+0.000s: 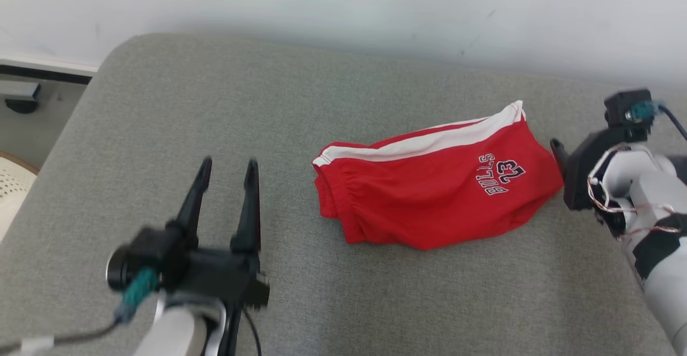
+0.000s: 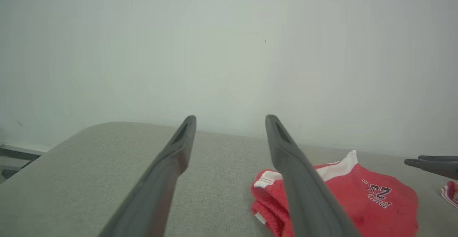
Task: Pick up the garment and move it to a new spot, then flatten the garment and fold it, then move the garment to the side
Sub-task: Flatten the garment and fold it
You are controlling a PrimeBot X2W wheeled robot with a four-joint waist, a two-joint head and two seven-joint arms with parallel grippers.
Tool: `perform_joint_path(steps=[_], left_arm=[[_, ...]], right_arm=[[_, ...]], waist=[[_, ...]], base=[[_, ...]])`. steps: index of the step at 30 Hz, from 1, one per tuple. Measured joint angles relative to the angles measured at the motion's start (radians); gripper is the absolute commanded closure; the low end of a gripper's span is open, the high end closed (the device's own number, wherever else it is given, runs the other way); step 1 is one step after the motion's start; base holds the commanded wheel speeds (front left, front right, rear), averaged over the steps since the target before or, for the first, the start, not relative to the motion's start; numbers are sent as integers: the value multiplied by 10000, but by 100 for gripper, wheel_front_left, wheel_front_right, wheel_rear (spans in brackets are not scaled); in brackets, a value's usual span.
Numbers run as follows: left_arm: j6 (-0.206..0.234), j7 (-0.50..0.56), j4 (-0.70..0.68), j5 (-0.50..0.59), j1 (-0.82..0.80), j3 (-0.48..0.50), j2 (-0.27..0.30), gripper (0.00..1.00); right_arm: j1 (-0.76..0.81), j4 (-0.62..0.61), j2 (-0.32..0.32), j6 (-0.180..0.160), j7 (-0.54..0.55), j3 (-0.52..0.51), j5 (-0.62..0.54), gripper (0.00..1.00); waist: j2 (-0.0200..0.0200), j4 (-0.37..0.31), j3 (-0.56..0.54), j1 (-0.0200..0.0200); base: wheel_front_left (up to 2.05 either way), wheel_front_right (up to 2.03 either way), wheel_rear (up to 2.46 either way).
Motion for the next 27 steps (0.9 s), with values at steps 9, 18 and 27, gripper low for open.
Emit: perform_joint_path(steps=[9, 18, 27], left_arm=[[-98, 0, -1843, 790, 2453, 173, -35, 0], [-360, 0, -2153, 953, 2693, 161, -238, 0], [-351, 0, -2136, 1051, 2860, 211, -326, 0]], right_arm=[[257, 1254, 130, 0, 36, -940, 247, 0], [351, 1766, 138, 0, 550, -1526, 150, 31], [713, 1806, 353, 2, 548, -1983, -460, 100]], waist=[[0, 478, -1, 1], [0, 943, 284, 3], [0, 940, -49, 3]], base=[[0, 0, 0], [0, 0, 0], [0, 0, 0]])
